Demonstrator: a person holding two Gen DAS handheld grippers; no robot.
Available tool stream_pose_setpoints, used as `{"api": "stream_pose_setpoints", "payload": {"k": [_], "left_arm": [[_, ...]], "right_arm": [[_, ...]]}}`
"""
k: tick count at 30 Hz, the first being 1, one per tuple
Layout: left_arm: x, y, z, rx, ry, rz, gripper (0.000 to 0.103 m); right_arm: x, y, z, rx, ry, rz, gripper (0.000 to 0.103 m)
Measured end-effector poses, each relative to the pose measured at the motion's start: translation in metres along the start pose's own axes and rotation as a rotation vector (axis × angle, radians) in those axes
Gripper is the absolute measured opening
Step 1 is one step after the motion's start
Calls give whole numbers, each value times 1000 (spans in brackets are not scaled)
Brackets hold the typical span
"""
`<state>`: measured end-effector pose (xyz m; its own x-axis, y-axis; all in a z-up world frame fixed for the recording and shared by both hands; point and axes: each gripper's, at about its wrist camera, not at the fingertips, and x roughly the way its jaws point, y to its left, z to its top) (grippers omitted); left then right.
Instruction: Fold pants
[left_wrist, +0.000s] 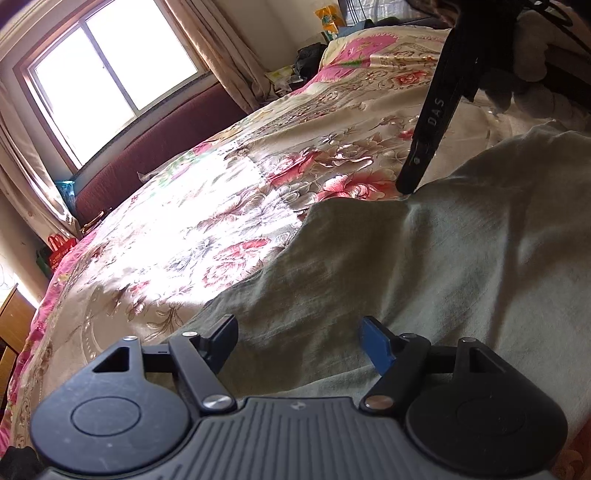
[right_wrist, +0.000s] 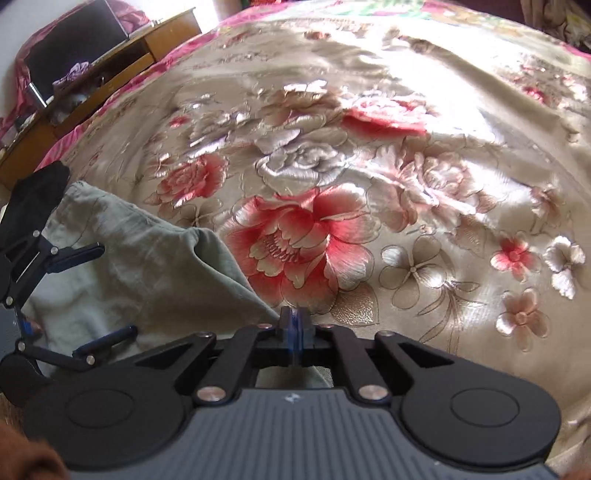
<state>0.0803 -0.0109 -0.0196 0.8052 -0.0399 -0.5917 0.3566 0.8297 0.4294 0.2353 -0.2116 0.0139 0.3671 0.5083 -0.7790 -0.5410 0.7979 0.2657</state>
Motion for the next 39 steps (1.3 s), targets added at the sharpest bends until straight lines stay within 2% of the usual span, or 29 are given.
{"api": "stream_pose_setpoints", "payload": {"k": [2, 4, 7, 9, 11, 14, 15, 16, 19, 21, 25, 28, 30, 33, 36, 39], "left_arm": [[-5, 1, -1, 0, -4, 4, 86], [-7, 0, -3, -1, 2, 5, 86], [-9, -5, -6, 21, 12, 18, 86], [-10, -5, -7, 21, 21, 19, 87], [-10, -4, -6, 16, 35, 15, 87], [-9, -9, -2, 47, 49, 32, 87], [-9, -12, 0, 64, 54, 43, 87], [-8, -15, 1, 77, 60, 52, 87], [-7, -19, 5, 104, 76, 73, 87], [-7, -21, 6, 115, 89, 86, 87], [-8, -27, 7, 147, 91, 108, 86], [-9, -31, 8, 167, 89, 116, 86], [-11, -32, 8, 169, 87, 119, 86], [-17, -34, 8, 179, 78, 129, 86], [-25, -38, 7, 175, 64, 116, 86], [-29, -41, 9, 173, 48, 111, 86]], "right_arm": [[-26, 7, -14, 38, -111, -68, 9], [-53, 16, -37, 61, -185, -92, 9], [-75, 16, -81, 114, -175, -182, 11], [-87, -5, -117, 224, -121, -258, 10], [-107, -36, -153, 375, -93, -385, 6], [-145, -79, -189, 593, -176, -481, 9], [-156, -95, -198, 649, -225, -474, 10], [-161, -106, -201, 668, -252, -481, 10], [-170, -129, -198, 694, -276, -603, 11], [-188, -134, -213, 797, -354, -556, 11], [-227, -108, -262, 971, -471, -517, 25], [-243, -87, -294, 1043, -498, -516, 30], [-242, -88, -308, 1083, -509, -515, 31], [-239, -97, -318, 1171, -555, -459, 31], [-240, -97, -318, 1201, -592, -427, 39], [-236, -103, -319, 1252, -646, -365, 40]]}}
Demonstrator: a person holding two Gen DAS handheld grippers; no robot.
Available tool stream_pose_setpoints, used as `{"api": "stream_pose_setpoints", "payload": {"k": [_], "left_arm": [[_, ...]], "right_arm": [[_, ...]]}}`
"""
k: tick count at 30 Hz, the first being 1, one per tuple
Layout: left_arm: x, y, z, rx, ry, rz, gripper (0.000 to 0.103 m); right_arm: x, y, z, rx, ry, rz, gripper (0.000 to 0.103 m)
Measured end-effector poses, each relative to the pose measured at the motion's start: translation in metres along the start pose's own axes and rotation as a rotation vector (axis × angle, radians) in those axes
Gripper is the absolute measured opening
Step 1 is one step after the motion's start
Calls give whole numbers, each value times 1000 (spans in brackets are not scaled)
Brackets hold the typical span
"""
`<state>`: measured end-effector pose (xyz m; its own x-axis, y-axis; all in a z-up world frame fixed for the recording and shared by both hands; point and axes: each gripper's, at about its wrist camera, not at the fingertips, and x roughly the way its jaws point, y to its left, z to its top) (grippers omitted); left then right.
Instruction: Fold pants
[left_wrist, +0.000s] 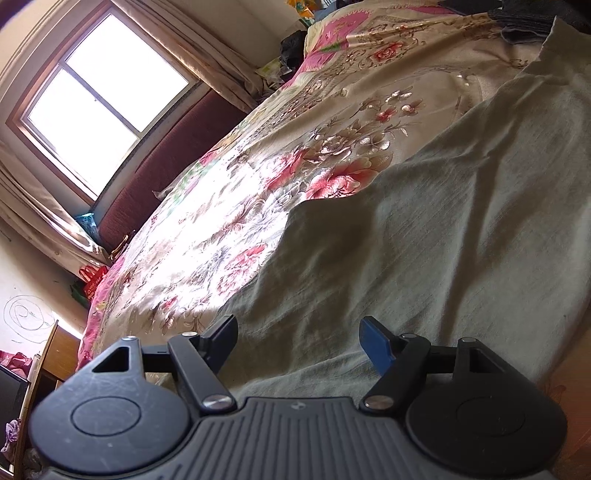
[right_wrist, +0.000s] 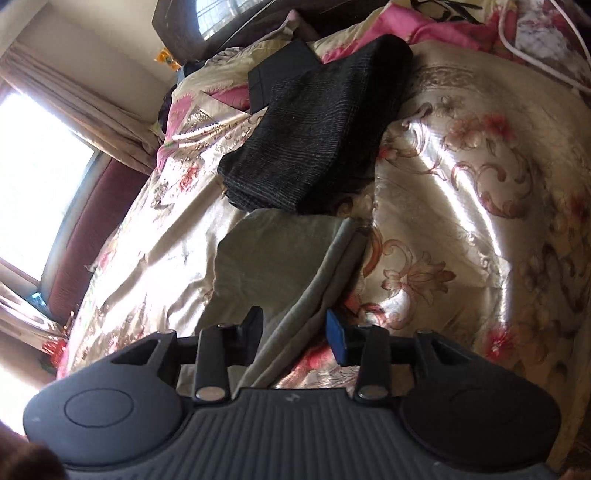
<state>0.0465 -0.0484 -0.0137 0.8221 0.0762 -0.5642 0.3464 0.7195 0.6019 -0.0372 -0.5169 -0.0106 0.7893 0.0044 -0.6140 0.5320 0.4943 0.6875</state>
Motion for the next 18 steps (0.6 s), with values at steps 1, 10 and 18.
{"api": "stream_pose_setpoints", "payload": {"k": [1, 10, 18], "left_arm": [[-3, 0, 1, -11, -9, -11, 86], [-35, -33, 20, -9, -146, -180, 87], [-39, -82, 39, 14, -201, -369, 86]], "right_arm": [[3, 1, -1, 4, -5, 3, 41], [40, 8, -1, -3, 11, -111, 4], [-29, 71, 16, -63, -90, 178, 4]]}}
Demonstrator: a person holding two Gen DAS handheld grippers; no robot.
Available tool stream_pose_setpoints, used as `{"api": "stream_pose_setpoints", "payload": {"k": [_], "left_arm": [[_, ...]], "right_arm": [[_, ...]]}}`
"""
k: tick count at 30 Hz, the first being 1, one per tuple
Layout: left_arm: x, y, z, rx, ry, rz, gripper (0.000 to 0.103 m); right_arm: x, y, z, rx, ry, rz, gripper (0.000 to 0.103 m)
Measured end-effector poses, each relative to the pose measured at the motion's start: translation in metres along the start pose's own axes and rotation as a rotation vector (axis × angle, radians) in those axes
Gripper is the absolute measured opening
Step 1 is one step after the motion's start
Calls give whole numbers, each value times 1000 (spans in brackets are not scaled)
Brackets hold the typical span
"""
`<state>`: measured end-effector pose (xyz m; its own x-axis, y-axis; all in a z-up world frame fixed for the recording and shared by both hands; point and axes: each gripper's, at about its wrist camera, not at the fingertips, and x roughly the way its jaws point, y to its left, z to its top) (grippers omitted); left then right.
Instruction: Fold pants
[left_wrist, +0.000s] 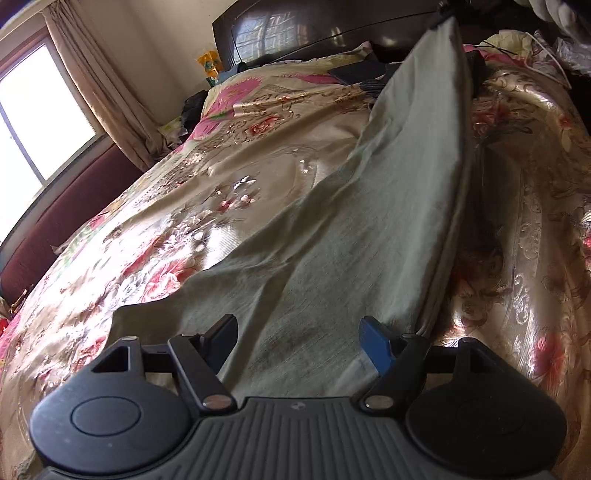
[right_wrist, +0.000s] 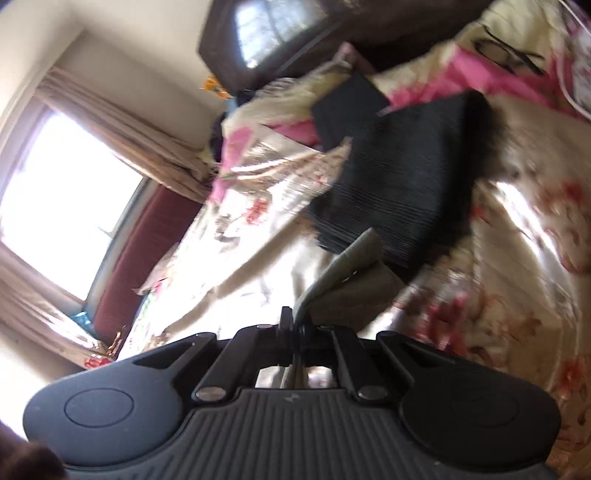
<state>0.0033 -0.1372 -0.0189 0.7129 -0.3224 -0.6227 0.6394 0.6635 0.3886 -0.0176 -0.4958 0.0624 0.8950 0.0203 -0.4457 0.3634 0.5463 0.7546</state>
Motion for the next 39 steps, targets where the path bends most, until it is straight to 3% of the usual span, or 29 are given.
{"api": "stream_pose_setpoints", "payload": {"k": [5, 8, 10, 16, 22, 27, 32, 35, 37, 39], "left_arm": [[-1, 14, 0, -139, 19, -99, 86], [-9, 22, -11, -172, 18, -93, 87], [-13, 32, -18, -193, 16, -70, 87], [-40, 82, -53, -315, 41, 43, 87], [-77, 129, -108, -495, 97, 155, 89], [-91, 147, -127, -621, 79, 167, 92], [-92, 152, -132, -663, 62, 141, 92], [-97, 157, -135, -694, 32, 149, 92], [-101, 162, -138, -718, 19, 182, 92], [-109, 168, -146, -761, -9, 175, 93]], "right_arm": [[13, 88, -16, -275, 25, 54, 5], [41, 131, -46, -376, 100, 113, 5], [64, 164, -79, -454, 184, 166, 5], [110, 259, -208, -864, 355, 285, 5], [111, 299, -351, -1314, 459, 414, 5], [114, 295, -399, -1398, 568, 412, 5], [122, 307, -385, -1279, 597, 355, 5], [117, 328, -379, -1252, 518, 359, 5], [102, 345, -394, -1386, 395, 419, 5], [91, 359, -418, -1515, 369, 513, 5]]}}
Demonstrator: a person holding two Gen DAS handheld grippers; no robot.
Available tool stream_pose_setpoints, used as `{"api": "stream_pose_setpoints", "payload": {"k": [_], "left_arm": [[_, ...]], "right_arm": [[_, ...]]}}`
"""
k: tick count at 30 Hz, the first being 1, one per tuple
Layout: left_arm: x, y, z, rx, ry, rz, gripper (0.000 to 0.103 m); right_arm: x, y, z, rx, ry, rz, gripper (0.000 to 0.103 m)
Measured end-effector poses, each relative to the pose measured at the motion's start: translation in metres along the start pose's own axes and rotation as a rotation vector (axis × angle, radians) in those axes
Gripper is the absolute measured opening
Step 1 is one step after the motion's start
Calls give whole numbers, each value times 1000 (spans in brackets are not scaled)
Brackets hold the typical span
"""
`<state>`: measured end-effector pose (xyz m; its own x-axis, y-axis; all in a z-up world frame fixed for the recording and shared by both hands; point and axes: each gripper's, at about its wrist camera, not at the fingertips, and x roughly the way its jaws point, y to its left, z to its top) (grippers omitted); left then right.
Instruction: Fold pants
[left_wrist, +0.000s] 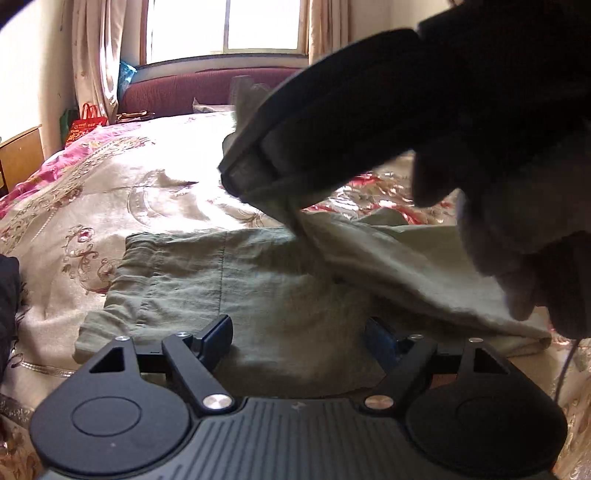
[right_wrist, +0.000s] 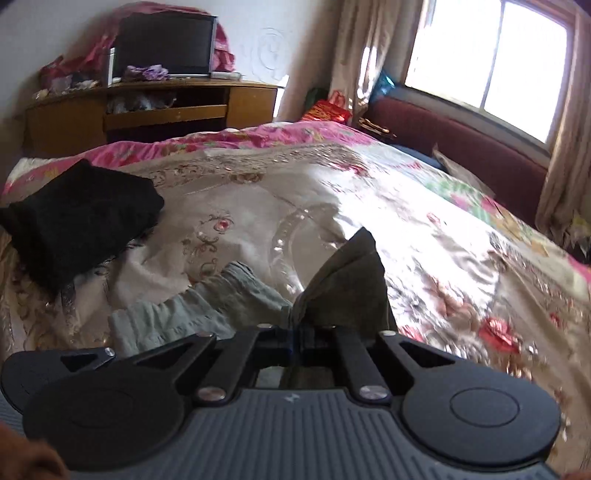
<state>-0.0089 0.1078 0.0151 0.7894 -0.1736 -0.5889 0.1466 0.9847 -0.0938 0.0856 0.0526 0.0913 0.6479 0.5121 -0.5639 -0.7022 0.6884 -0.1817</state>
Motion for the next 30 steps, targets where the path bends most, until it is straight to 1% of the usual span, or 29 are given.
{"api": "stream_pose_setpoints", "payload": {"k": [1, 2, 4, 6, 7, 9, 11, 14, 15, 17, 18, 19, 20, 23, 24, 26, 27, 28, 30], "left_arm": [[-2, 8, 1, -36, 8, -12, 93], [-4, 15, 1, -68, 22, -18, 93], [-10, 28, -2, -135, 34, -10, 93], [-14, 44, -5, -220, 43, -34, 93], [-15, 50, -6, -253, 54, -48, 93], [-13, 57, -9, -302, 62, -48, 93], [-12, 61, -9, -322, 69, -47, 93], [-11, 58, -9, -297, 78, -29, 93], [-12, 56, -8, -280, 81, -21, 93], [-15, 53, -8, -251, 77, 8, 93], [-17, 53, -8, -240, 74, 23, 93], [-20, 54, -8, -228, 72, 38, 93], [-24, 55, -8, -218, 67, 55, 93], [-39, 58, -5, -162, 31, 138, 93], [-44, 58, -2, -144, 10, 155, 93], [-51, 60, 7, -119, -37, 164, 93], [-52, 60, 12, -108, -67, 159, 93], [-51, 58, 17, -97, -96, 145, 93], [-44, 52, 27, -67, -142, 106, 93]], "right_arm": [[5, 6, 4, -30, 5, 47, 5], [15, 15, 5, -71, 36, 81, 5], [29, 27, 0, -182, 93, 104, 5], [43, 36, -8, -308, 205, 195, 5], [45, 38, -12, -328, 215, 212, 6], [48, 39, -14, -308, 224, 221, 6], [48, 40, -13, -269, 201, 220, 6], [50, 40, -14, -221, 208, 239, 8], [49, 39, -15, -211, 213, 250, 10], [49, 37, -16, -205, 239, 283, 11], [49, 35, -16, -201, 245, 292, 18], [45, 30, -16, -176, 241, 301, 23], [42, 23, -14, -142, 233, 317, 24], [29, -2, -10, -7, 209, 351, 33], [22, -13, -8, 51, 189, 357, 35], [13, -30, -5, 126, 132, 372, 36], [11, -37, -3, 147, 113, 357, 37], [13, -43, -1, 154, 107, 322, 37], [23, -52, 0, 145, 116, 227, 38]]}}
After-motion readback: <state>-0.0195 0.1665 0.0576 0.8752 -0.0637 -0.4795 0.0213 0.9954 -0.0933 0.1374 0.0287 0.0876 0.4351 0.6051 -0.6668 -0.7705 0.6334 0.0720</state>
